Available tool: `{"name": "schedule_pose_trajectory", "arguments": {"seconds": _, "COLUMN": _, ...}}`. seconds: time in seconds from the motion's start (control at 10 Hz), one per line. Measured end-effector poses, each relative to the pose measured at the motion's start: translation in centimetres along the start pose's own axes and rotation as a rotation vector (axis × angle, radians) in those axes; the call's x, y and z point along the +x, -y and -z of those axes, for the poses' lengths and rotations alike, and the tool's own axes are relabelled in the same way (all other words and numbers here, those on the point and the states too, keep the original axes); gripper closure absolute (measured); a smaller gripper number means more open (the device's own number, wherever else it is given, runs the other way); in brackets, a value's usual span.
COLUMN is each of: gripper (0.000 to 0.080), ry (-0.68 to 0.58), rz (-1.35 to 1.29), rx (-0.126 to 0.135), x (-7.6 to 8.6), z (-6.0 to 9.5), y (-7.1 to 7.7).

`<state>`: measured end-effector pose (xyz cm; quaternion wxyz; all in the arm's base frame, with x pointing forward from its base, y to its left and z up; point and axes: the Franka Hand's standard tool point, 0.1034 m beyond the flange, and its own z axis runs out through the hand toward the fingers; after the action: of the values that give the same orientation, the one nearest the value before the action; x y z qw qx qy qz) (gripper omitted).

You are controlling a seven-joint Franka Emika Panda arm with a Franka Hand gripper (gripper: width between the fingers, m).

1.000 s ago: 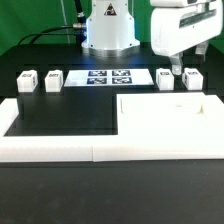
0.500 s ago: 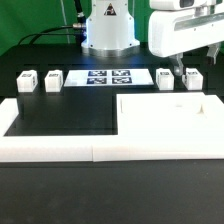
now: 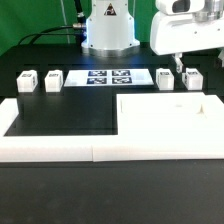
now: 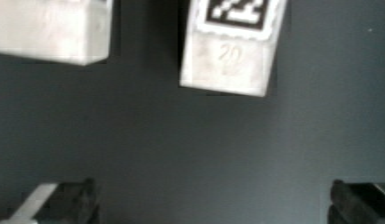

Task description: Assemble square table

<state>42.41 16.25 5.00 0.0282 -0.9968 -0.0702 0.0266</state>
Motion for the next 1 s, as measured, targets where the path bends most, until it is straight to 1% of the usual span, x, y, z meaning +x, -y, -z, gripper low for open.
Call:
{"name": "schedule_pose_trajectory", "arguments": {"seconds": 0.3, "gripper": 0.015, "ry": 0.029, "rz": 0.001, "rx": -0.005, "x": -0.3, "z": -0.1, "y": 0.0}}
{"name": "schedule_pose_trajectory", "arguments": {"seconds": 0.4, "gripper": 0.015, "ry": 0.161, "rz": -0.013, "rx": -0.018, "x": -1.5, "z": -0.2, "y": -0.1}}
{"name": "schedule_pose_trajectory", "arguments": {"seconds": 0.5, "gripper": 0.015, "ry": 0.259, "rz": -0.017, "rx": -0.024, "x": -1.3, "z": -0.5, "y": 0.3}}
{"name": "schedule_pose_trajectory", "arguments": {"seconds": 0.7, "gripper": 0.015, "ry": 0.396, "rz": -0.013, "rx": -0.033, "x": -1.4, "z": -1.0, "y": 1.0}}
{"name": "schedule_pose_trajectory", "arguments": {"seconds": 0.8, "gripper": 0.015, "ry": 0.421, "rz": 0.001, "rx": -0.039, "x": -1.4, "z": -1.1, "y": 1.3}}
{"name": "schedule_pose_trajectory", "arguments": {"seconds": 1.0, "gripper": 0.015, "ry": 0.574, "rz": -0.005, "rx": -0.05, "x": -2.0, "z": -1.1, "y": 0.9}}
